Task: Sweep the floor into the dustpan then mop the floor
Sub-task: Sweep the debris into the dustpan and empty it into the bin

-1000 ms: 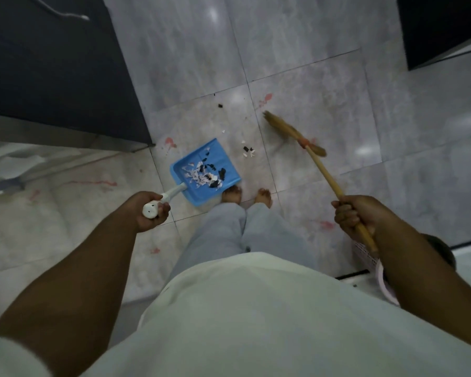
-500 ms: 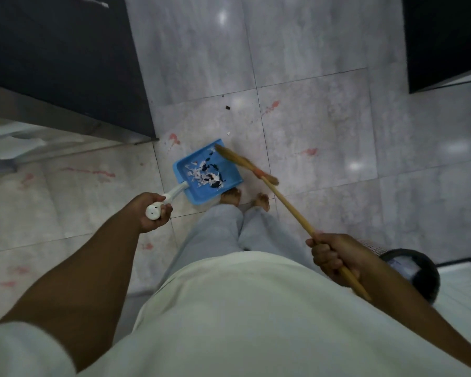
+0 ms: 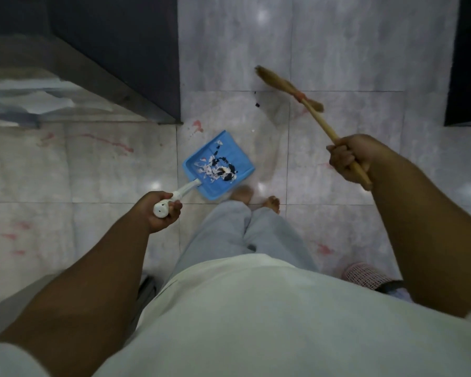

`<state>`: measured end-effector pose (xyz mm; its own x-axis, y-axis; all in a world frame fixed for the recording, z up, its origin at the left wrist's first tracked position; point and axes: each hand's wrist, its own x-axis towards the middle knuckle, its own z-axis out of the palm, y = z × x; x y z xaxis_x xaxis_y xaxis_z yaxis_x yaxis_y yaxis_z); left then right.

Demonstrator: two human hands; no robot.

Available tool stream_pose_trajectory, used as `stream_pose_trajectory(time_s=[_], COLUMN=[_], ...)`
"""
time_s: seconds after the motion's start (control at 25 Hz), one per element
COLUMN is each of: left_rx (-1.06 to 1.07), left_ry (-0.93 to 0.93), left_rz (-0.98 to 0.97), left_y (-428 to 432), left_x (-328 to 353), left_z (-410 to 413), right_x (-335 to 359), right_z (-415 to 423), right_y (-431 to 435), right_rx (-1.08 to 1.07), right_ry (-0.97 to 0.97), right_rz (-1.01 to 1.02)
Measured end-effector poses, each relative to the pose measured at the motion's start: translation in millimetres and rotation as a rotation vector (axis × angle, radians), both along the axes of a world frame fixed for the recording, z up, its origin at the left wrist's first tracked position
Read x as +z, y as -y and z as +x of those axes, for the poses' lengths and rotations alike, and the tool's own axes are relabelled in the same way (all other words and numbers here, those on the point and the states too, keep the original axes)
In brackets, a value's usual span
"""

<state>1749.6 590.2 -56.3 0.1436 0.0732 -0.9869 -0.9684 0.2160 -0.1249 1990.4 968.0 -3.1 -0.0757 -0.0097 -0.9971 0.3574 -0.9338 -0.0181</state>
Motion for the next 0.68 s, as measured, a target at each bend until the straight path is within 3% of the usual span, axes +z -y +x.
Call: stream_pose_trajectory(time_s=[0.2,0.36,0.52,0.68], left_rx=[0.036,0.021,0.022,0.007], left_ry=[-0.023,-0.016,-0.028,-0.04], left_rz=[-0.048,-0.061,-0.06,-0.051], left_y=[14,20,22,27], left_x=[-12,-17,-15,-11], left_z=[4,4,1,4], right_x=[-36,-21,21,40], right_z=[-41,-1,68,92], right_y=[15,73,107,103], right_rx=[0.187,0.309,0.245,0.156], right_ry=[0.052,0.099,0.064,0.053], right_rz=[0.022,-0.074,-0.221,-0.194])
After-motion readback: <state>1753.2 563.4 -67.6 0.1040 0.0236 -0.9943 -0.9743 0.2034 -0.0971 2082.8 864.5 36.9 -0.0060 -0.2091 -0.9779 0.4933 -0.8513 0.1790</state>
